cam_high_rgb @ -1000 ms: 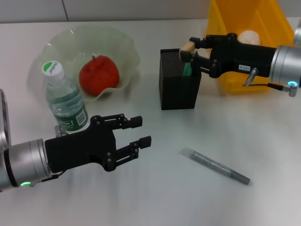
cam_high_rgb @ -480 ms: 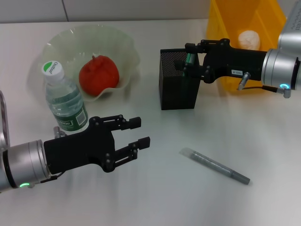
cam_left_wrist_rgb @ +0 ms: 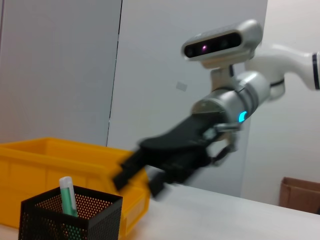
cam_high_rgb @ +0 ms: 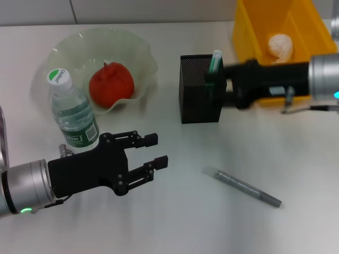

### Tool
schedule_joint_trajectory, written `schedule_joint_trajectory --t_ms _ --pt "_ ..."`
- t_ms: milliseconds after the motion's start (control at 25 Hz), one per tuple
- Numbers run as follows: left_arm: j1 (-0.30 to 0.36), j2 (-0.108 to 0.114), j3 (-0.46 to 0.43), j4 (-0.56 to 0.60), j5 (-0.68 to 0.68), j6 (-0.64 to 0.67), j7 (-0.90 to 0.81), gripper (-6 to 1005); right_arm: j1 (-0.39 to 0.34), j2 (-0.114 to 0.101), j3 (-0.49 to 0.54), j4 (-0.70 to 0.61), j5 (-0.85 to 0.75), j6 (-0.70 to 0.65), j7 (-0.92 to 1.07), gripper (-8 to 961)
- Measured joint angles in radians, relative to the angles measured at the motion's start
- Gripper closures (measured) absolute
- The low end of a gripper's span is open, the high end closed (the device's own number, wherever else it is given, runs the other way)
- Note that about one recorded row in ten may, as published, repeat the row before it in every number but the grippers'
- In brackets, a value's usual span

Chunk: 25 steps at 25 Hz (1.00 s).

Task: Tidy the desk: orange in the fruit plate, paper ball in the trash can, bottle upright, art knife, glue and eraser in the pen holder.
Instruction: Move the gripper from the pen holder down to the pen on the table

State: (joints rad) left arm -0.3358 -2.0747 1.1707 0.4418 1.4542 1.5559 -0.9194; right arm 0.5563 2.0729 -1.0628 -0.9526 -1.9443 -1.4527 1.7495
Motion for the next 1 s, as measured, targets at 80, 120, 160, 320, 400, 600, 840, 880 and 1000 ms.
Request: schedule_joint_trajectory --t_ms 80,120,160,320,400,600,840,880,1000 --pt "0.000 0.000 0.000 0.000 0.000 0.000 0.000 517 -0.006 0.002 -0.001 -0.062 -0.062 -0.046 0.069 404" --pt "0.000 0.000 0.000 0.000 0.000 0.002 0.000 517 -0.004 0.004 -0.007 -0.156 -0.175 -0.124 0.190 405" --pt "0.000 0.000 0.000 0.000 0.000 0.002 0.000 517 -0.004 0.004 -0.007 -0.156 -0.175 -0.124 0.190 405" --pt "-0.004 -0.001 0.003 0.000 0.000 0.003 0.001 517 0.078 0.005 -0.029 -0.213 -0.395 -0.266 0.406 406" --pt "-0.005 -0.001 0.005 0.000 0.000 0.003 0.001 517 0.117 0.005 -0.074 -0.199 -0.461 -0.277 0.478 406" --pt "-0.007 -0.001 0.008 0.000 0.000 0.002 0.001 517 0.223 0.006 -0.221 -0.129 -0.595 -0.258 0.615 407" --pt "-0.008 -0.001 0.010 0.000 0.000 -0.001 0.001 517 0.307 0.011 -0.336 0.000 -0.614 -0.215 0.670 408" --pt "-0.008 -0.001 0.010 -0.001 0.000 -0.003 0.005 517 0.317 0.012 -0.351 0.017 -0.614 -0.207 0.673 409" --pt "-0.008 -0.001 0.007 -0.011 0.000 -0.003 0.031 517 0.342 0.014 -0.374 0.048 -0.609 -0.192 0.681 409"
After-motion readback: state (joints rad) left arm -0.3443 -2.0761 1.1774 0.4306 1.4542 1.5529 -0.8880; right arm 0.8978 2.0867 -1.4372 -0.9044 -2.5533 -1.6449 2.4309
